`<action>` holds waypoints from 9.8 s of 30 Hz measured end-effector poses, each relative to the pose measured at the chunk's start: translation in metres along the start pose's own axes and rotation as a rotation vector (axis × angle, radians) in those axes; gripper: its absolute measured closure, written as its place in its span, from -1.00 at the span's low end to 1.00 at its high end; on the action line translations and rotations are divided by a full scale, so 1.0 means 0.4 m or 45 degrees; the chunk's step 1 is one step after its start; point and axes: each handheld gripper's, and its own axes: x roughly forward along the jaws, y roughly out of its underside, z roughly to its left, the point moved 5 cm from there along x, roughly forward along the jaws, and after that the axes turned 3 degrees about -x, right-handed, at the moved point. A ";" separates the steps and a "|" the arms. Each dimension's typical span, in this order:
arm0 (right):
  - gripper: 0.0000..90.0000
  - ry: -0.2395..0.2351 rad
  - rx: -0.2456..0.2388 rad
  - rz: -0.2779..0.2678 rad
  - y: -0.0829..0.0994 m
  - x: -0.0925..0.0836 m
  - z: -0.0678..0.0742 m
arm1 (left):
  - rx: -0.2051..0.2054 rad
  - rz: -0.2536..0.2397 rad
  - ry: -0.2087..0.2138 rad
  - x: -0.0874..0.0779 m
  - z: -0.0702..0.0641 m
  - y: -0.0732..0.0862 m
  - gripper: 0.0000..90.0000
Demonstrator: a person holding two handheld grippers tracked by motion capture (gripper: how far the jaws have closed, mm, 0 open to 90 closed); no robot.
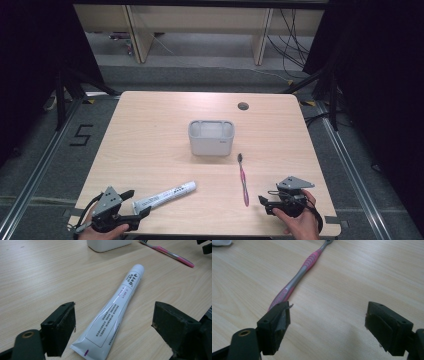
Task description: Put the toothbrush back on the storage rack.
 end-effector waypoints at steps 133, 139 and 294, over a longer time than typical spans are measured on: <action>0.83 -0.156 -0.326 0.279 -0.327 0.018 -0.040 | -0.009 -0.007 0.029 0.006 -0.002 -0.001 -0.58; 0.83 -0.133 -0.269 0.187 -0.358 0.001 -0.039 | -0.017 -0.016 0.030 0.008 -0.003 -0.002 -0.58; 0.82 -0.150 -0.028 -0.319 -0.578 0.259 -0.062 | -0.004 0.004 0.064 0.013 -0.012 0.002 -0.59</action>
